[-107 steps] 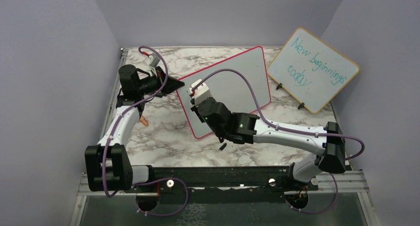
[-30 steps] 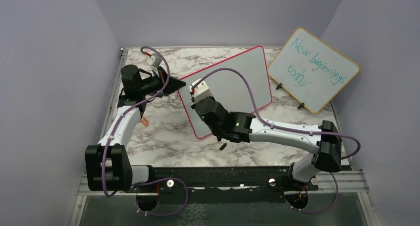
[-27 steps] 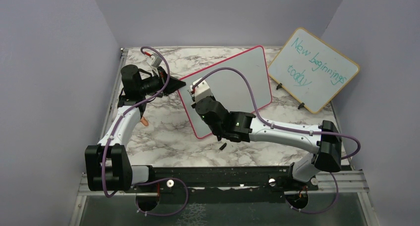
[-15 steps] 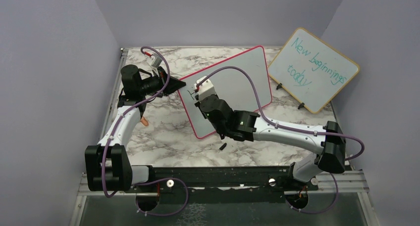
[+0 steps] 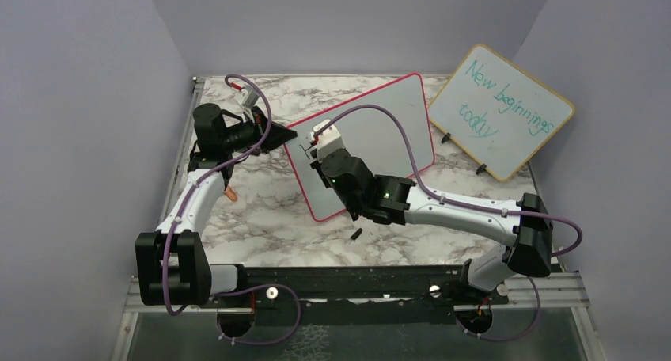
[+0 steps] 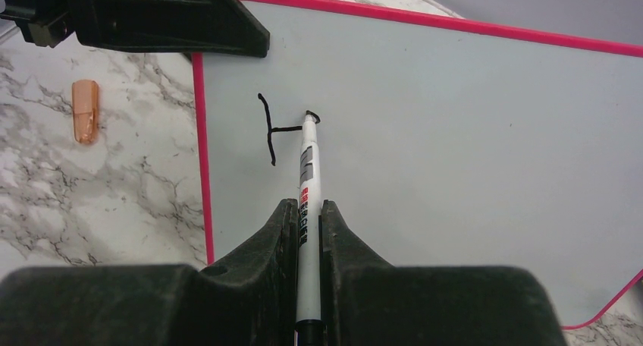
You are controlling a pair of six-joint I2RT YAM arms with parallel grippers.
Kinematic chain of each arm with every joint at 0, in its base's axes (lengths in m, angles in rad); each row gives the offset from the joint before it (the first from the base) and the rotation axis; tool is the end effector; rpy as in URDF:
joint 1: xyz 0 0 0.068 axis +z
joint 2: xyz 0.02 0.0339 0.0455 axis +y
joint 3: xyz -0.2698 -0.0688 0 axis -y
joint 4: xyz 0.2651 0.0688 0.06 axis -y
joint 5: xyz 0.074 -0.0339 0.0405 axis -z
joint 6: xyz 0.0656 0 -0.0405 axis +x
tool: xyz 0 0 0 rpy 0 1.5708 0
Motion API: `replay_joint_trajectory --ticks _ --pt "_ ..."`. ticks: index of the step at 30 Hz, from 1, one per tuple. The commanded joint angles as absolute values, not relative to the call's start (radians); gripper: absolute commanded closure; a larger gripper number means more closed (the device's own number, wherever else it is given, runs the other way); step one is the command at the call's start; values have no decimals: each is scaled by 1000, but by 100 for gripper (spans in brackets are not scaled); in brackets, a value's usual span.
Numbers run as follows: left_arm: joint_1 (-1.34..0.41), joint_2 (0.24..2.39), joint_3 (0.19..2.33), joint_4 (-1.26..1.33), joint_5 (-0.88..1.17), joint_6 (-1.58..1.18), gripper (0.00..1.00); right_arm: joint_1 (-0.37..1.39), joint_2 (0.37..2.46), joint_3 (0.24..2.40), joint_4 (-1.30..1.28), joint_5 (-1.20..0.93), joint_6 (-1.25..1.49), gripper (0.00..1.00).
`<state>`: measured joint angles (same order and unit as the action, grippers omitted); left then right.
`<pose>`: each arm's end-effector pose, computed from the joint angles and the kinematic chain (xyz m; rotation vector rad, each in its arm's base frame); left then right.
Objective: Write a sentence on the whiteboard
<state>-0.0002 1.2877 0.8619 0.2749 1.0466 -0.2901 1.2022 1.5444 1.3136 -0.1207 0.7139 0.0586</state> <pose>0.3165 -0.0569 0.3016 0.5491 1.6830 -1.1026 0.1844 0.3583 0.3384 -0.5731 1.7469 0.1965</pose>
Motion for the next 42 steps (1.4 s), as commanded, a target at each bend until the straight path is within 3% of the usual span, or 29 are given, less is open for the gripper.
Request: replay_joint_trajectory --ticks 1,20,42 --pt "-27 1314 828 170 1020 -142 100 1195 1520 1337 -77 696 47 99" --pt "-27 1312 830 169 1021 -138 100 1185 1552 1361 -65 723 26 99" --pt "-27 1311 830 169 1022 -138 100 1175 1573 1394 -246 666 94 99"
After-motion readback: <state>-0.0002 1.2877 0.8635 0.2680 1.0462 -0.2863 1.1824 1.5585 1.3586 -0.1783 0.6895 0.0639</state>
